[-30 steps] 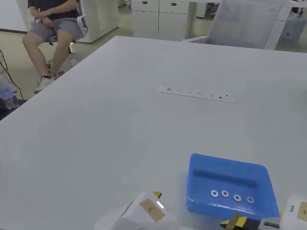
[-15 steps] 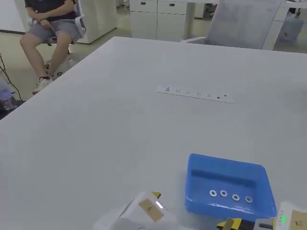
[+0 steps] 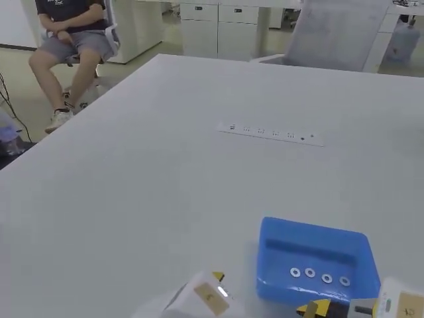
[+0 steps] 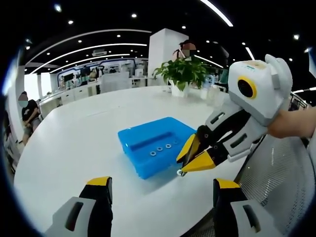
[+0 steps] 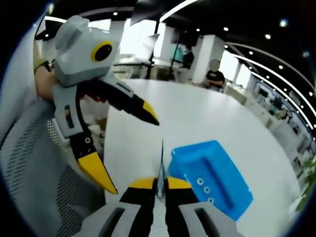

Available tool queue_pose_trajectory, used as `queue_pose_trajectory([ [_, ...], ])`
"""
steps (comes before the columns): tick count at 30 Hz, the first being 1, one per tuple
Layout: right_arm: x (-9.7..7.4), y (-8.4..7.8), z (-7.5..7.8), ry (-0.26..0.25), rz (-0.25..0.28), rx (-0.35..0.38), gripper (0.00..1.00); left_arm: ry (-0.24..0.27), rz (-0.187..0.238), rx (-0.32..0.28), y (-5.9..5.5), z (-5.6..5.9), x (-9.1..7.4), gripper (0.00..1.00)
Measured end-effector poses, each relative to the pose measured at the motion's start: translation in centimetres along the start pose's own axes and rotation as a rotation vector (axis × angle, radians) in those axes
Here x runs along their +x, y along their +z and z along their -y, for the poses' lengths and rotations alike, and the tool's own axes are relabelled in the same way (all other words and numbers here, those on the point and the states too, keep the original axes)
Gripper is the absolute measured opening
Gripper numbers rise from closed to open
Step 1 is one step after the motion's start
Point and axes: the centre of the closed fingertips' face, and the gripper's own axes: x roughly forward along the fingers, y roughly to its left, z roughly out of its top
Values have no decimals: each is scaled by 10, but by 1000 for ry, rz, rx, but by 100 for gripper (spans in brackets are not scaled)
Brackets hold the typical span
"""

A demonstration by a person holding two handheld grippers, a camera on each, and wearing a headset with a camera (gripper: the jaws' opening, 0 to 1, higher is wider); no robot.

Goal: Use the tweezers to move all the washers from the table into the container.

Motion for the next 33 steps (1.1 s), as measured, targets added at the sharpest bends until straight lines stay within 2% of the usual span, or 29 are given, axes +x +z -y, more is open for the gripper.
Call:
queue_pose_trajectory([
  [12, -14, 33, 12, -32, 68, -22, 3, -3, -1, 2, 0, 1, 0, 85],
  [17, -18, 49, 20, -53, 128, 4, 3, -5, 15, -9, 3, 1, 0, 86],
  [19, -17, 52, 23, -52, 142, 26, 3, -3, 4, -6, 1, 1, 0, 85],
  [26, -13, 63, 35, -76, 171, 53, 3, -1, 9, -5, 1, 1, 0, 85],
  [33, -8, 65, 47, -89, 171, 58, 3, 2, 10, -8, 1, 1, -1, 85],
])
